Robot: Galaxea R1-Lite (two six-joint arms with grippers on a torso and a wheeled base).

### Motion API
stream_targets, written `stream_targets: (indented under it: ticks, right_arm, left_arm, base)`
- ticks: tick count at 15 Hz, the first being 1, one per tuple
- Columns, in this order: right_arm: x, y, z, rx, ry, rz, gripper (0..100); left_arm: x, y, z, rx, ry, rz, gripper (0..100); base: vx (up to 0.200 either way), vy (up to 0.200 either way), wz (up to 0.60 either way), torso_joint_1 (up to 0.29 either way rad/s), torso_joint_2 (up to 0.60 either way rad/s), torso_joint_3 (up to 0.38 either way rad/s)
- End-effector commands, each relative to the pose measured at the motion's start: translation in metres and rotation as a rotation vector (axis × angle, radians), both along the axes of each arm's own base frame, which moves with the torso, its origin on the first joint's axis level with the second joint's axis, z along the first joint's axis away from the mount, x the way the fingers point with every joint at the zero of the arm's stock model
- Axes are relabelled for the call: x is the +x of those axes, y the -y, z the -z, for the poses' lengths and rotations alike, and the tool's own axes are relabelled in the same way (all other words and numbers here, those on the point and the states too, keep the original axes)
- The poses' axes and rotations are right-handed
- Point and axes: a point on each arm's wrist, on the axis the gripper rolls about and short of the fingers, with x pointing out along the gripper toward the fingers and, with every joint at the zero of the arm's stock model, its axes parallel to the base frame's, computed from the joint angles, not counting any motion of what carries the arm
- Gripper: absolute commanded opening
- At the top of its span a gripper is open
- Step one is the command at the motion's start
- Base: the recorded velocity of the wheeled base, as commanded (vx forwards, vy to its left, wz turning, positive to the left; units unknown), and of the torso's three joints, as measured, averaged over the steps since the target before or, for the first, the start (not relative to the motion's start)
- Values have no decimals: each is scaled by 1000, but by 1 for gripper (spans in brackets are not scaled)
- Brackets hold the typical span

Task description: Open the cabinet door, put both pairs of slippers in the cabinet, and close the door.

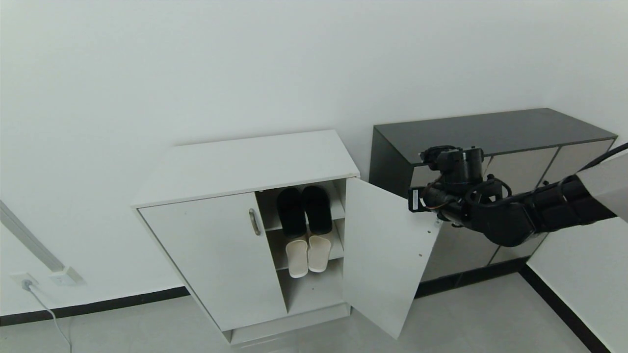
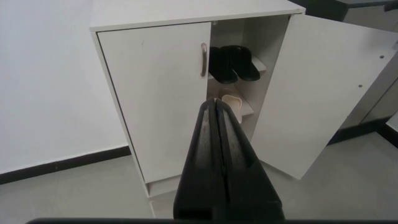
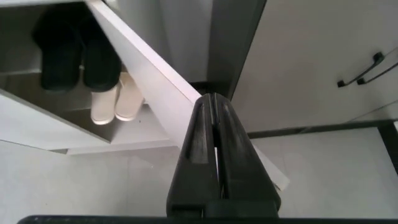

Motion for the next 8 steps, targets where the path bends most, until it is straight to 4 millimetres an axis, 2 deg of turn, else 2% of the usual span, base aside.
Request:
stream_targets:
  ticks: [1, 8]
  right_arm:
    - [12, -1, 20, -4, -25, 11, 0]
    - [28, 9, 33, -7, -30, 46, 0]
  left_arm:
    - [0, 0, 0, 0, 0, -1, 0]
    - [0, 0, 0, -1, 0, 2, 0]
  base:
    - [0, 0, 0, 0, 0, 0]
    - [0, 0, 0, 0, 0, 0]
